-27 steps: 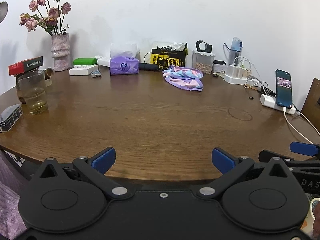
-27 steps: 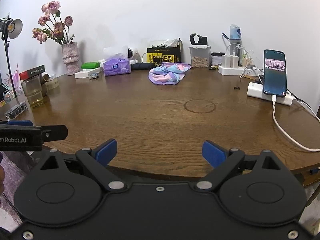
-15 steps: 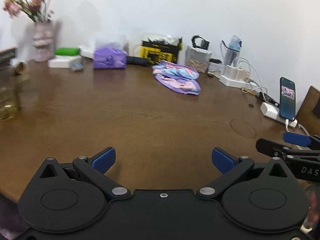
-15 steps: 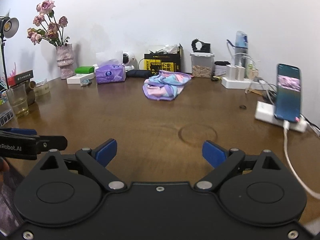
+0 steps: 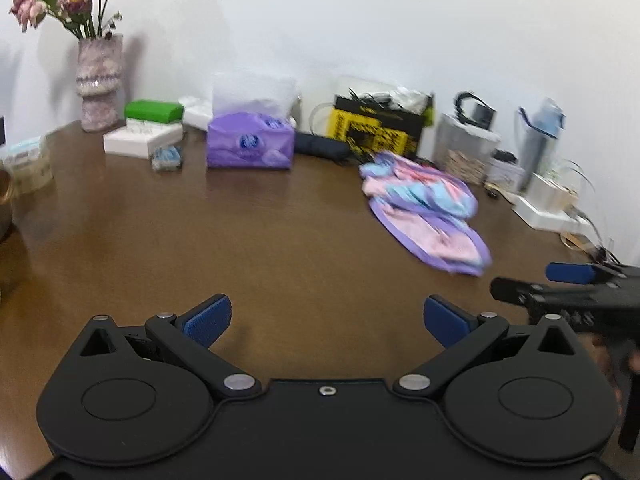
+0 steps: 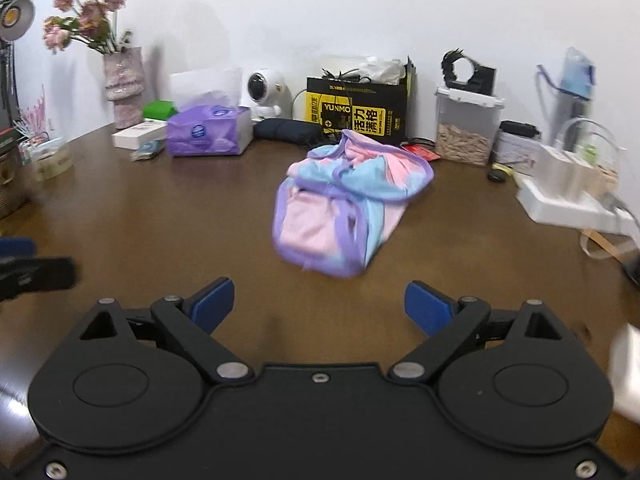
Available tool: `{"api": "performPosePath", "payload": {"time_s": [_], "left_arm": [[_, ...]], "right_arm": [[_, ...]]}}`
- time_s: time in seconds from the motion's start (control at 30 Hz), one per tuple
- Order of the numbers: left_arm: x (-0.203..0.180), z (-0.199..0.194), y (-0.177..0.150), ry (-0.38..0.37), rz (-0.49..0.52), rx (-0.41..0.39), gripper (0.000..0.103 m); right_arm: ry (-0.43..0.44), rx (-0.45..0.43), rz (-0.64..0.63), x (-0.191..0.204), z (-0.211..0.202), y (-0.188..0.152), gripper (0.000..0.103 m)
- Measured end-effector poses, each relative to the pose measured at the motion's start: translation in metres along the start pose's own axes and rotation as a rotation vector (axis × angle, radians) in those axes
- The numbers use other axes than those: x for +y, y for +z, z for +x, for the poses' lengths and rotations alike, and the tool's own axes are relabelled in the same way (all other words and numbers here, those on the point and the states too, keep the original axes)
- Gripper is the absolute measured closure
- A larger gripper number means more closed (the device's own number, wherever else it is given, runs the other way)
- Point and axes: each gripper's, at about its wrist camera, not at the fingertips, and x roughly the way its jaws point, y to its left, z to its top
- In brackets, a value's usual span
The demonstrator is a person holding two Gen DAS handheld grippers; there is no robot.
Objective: Fold clothes
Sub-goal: 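Reach both grippers toward the crumpled pink-and-blue garment, then grasp a purple-trimmed edge with the right gripper while the left gripper grasps another edge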
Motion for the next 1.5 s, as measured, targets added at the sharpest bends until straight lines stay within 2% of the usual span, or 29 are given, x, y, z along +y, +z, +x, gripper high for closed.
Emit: {"api": "performPosePath", "payload": {"time_s": [0.07, 0.1, 0.13, 0.17, 0.2, 0.27, 0.3, 0.43, 0.47, 0.6, 0.67, 0.73, 0.77, 0.83, 0.87, 0.9, 0.97, 1.0, 1.07, 1.1, 1.13, 1.17, 1.27, 1.37, 1.43, 1.5], "left_arm": [[0.002, 0.015, 0.009, 0.006, -0.007, 0.01, 0.0], [0.004, 0.021, 0.013, 0.007, -0.012, 0.013, 0.0], [0.005, 0.027, 0.017, 0.007, -0.016, 0.016, 0.0], [0.005, 0.029, 0.02, 0.007, -0.016, 0.015, 0.0], [0.006, 0.034, 0.023, 0.008, -0.01, 0.009, 0.0], [0.004, 0.041, 0.027, 0.011, -0.001, 0.011, 0.0], [0.003, 0.043, 0.028, 0.01, 0.004, 0.016, 0.0], [-0.001, 0.043, 0.021, -0.015, 0.049, 0.02, 0.0], [-0.007, 0.042, 0.015, -0.029, 0.095, 0.023, 0.0], [-0.027, 0.038, -0.001, -0.103, 0.215, 0.047, 0.0], [-0.035, 0.033, -0.008, -0.152, 0.259, 0.05, 0.0], [-0.041, 0.028, -0.014, -0.178, 0.288, 0.049, 0.0], [-0.041, 0.027, -0.018, -0.179, 0.287, 0.049, 0.0], [-0.042, 0.02, -0.026, -0.171, 0.273, 0.039, 0.0], [-0.041, 0.017, -0.027, -0.166, 0.266, 0.034, 0.0], [-0.04, 0.015, -0.028, -0.156, 0.266, 0.029, 0.0], [-0.037, 0.007, -0.031, -0.12, 0.272, 0.013, 0.0], [-0.035, 0.004, -0.032, -0.101, 0.278, 0.007, 0.0], [-0.031, -0.003, -0.033, -0.059, 0.303, -0.001, 0.0], [-0.029, -0.006, -0.033, -0.044, 0.312, -0.002, 0.0], [-0.024, -0.01, -0.033, -0.031, 0.322, -0.001, 0.0], [-0.023, -0.01, -0.033, -0.028, 0.323, 0.002, 0.0], [-0.031, -0.008, -0.03, -0.054, 0.321, 0.015, 0.0], [-0.049, 0.0, -0.028, -0.123, 0.325, 0.022, 0.0], [-0.073, 0.015, -0.031, -0.204, 0.354, 0.038, 0.0], [-0.092, 0.027, -0.034, -0.212, 0.407, 0.057, 0.0]], "right_arm": [[0.033, 0.028, 0.048, -0.009, 0.027, 0.017, 0.01], [0.049, 0.038, 0.067, -0.012, 0.038, 0.022, 0.021], [0.056, 0.044, 0.07, -0.014, 0.044, 0.024, 0.038], [0.071, 0.069, 0.071, -0.018, 0.059, 0.029, 0.045], [0.077, 0.087, 0.074, -0.019, 0.067, 0.029, 0.058], [0.086, 0.111, 0.078, -0.021, 0.074, 0.024, 0.073], [0.082, 0.1, 0.082, -0.022, 0.072, 0.022, 0.088], [0.117, 0.079, 0.021, -0.016, 0.026, -0.003, 0.091], [0.129, 0.084, -0.001, -0.014, 0.012, -0.014, 0.091], [0.205, 0.152, -0.02, -0.009, -0.049, -0.061, 0.088], [0.263, 0.178, -0.035, -0.004, -0.081, -0.08, 0.074], [0.296, 0.189, -0.078, 0.005, -0.103, -0.086, 0.03], [0.275, 0.143, -0.111, 0.008, -0.12, -0.086, 0.023], [0.228, 0.086, -0.194, 0.014, -0.128, -0.082, 0.022], [0.215, 0.085, -0.222, 0.018, -0.124, -0.08, 0.022], [0.203, 0.084, -0.249, 0.021, -0.119, -0.077, 0.023], [0.238, 0.108, -0.268, 0.029, -0.1, -0.073, 0.04], [0.256, 0.127, -0.277, 0.033, -0.09, -0.072, 0.053], [0.255, 0.125, -0.272, 0.035, -0.075, -0.069, 0.06], [0.254, 0.123, -0.269, 0.036, -0.068, -0.068, 0.068], [0.247, 0.119, -0.257, 0.036, -0.067, -0.067, 0.087], [0.232, 0.108, -0.224, 0.032, -0.067, -0.063, 0.095], [0.214, 0.02, -0.115, 0.014, -0.084, -0.056, 0.095], [0.2, -0.058, 0.002, -0.009, -0.109, -0.054, 0.095], [0.187, -0.094, 0.059, -0.019, -0.121, -0.053, 0.095], [0.161, -0.123, 0.103, -0.036, -0.136, -0.055, 0.095]]}}
